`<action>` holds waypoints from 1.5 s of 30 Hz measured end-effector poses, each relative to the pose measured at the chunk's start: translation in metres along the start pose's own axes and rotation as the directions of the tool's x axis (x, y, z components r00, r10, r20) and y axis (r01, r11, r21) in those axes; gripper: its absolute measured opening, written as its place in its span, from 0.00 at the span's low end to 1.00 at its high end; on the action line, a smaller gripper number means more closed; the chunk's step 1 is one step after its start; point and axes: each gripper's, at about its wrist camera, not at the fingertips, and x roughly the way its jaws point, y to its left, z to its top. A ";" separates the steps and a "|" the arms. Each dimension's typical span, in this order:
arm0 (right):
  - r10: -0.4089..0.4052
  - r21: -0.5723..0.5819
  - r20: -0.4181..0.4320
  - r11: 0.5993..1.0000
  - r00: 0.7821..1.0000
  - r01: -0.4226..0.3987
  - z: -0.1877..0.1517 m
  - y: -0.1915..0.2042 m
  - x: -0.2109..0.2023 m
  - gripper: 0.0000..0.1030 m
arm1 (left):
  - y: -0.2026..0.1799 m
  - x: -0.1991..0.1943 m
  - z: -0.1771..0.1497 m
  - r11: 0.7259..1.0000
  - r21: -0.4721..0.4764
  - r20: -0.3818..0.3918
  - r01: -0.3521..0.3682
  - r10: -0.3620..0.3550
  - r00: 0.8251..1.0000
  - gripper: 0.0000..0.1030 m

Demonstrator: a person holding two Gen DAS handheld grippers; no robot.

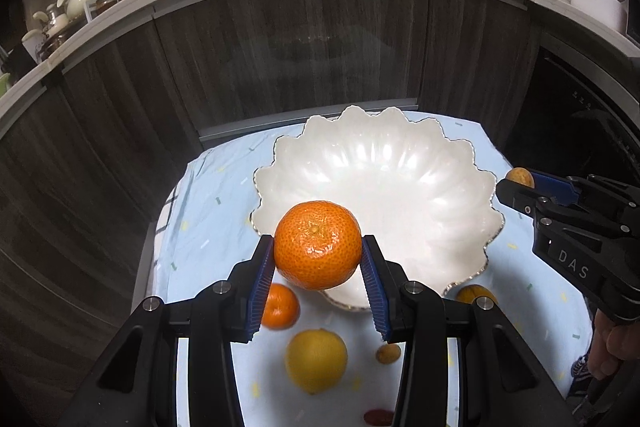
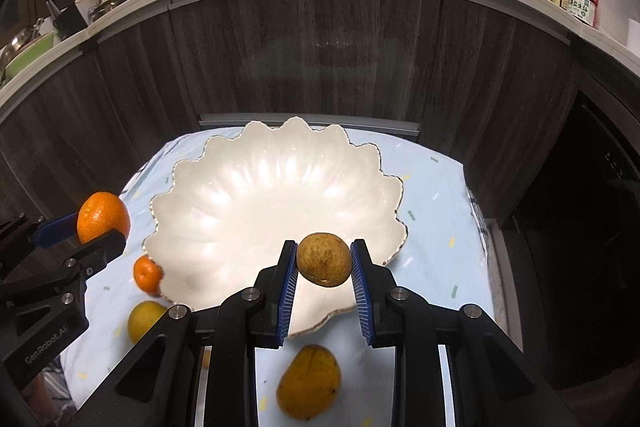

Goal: Organize fruits
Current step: 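Carry tangerine and brown fruit with both grippers over the white bowl, then open left gripper dropping tangerine while right gripper releases brown fruit into bowl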

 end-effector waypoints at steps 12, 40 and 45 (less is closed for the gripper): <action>-0.009 0.011 -0.065 1.000 0.998 0.010 0.003 -0.006 0.036 0.27 | 0.000 0.042 0.010 1.000 -0.004 -0.057 0.021 -0.022 0.998 0.41; -0.057 0.030 -0.088 0.998 0.994 0.060 -0.001 -0.013 0.038 0.77 | 0.002 0.048 0.006 1.000 -0.007 -0.110 -0.005 0.004 0.994 0.82; -0.065 0.040 -0.084 0.997 0.994 0.069 -0.001 -0.013 0.031 0.77 | 0.002 0.038 0.006 1.000 -0.010 -0.098 -0.017 0.015 0.995 0.86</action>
